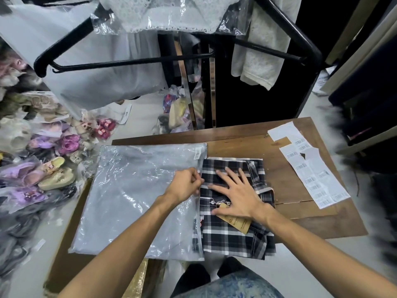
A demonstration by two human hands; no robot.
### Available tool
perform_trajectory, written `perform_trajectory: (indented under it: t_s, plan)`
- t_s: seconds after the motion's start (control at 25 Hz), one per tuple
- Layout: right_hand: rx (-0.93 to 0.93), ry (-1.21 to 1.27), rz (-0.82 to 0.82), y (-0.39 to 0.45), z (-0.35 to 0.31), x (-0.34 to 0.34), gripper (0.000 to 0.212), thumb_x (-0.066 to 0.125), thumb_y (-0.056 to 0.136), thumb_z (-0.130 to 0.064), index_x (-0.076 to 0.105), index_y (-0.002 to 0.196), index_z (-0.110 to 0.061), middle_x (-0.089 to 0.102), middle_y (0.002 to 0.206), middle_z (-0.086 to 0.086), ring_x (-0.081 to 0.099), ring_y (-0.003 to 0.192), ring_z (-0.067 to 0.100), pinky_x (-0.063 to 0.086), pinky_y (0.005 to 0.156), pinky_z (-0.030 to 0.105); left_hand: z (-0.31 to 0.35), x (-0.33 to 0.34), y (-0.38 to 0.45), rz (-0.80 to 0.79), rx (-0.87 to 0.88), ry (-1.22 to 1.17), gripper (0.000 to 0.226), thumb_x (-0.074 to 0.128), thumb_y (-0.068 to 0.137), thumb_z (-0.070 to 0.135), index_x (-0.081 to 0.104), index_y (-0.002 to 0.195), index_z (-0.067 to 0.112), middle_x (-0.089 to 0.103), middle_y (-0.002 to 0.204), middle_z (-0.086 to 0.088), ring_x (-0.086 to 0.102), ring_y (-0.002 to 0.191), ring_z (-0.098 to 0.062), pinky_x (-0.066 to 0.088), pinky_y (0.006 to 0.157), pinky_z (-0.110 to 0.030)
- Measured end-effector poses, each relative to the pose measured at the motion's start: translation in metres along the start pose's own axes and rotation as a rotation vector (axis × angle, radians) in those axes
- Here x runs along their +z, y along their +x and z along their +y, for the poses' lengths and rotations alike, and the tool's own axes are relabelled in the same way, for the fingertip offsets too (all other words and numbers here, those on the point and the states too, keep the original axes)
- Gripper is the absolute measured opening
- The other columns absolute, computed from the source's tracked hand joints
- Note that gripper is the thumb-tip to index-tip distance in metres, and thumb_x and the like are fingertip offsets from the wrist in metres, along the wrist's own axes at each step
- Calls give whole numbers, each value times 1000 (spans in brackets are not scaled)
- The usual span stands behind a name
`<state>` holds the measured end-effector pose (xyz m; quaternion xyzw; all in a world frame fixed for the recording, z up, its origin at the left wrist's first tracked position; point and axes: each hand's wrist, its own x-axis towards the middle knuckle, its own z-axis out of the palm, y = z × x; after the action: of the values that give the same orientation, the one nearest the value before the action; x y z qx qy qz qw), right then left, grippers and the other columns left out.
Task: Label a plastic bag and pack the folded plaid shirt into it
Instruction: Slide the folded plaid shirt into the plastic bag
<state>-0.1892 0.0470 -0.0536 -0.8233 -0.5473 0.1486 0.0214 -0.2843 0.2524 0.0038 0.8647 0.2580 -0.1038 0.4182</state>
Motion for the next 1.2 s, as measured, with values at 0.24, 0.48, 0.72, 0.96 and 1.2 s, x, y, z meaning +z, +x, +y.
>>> perform_trajectory:
  t_s: [0.24,0.48,0.72,0.96,1.2]
  plan:
    - [-15,2,-23,21,-5,-4,97,35,76,-95,28,156,-42,4,171,4,-3,157,33,-9,121,62,4,11,0,-56,-113,-45,16,70,85,1,63,93,13,75,74,-9,74,72,-21,60,73,-30]
    - [35,59,105,-33,32,2,93,33,73,-99,33,152,-51,13,170,5,3,157,30,0,123,64,10,15,-10,-59,-72,254,27,62,94,16,56,119,10,67,100,-8,66,82,-24,53,75,-32]
    - [98,54,84,-24,23,10,93,28,72,-101,30,151,-53,9,170,3,-1,157,30,-5,121,66,14,23,-7,-115,-95,340,27,51,97,9,49,124,6,68,106,-17,68,93,-33,56,79,-40]
    - [123,75,93,-5,0,8,91,27,74,-99,34,151,-50,5,170,1,-3,157,29,-8,121,65,17,25,-11,-114,-66,327,26,50,98,4,49,124,4,68,96,-9,65,81,-24,55,70,-31]
    - [621,496,384,-32,8,17,66,38,96,-71,40,153,-36,19,169,7,9,156,27,9,125,55,14,22,-18,-105,-64,282,24,48,103,9,50,126,1,62,84,1,67,74,-14,48,44,-13]
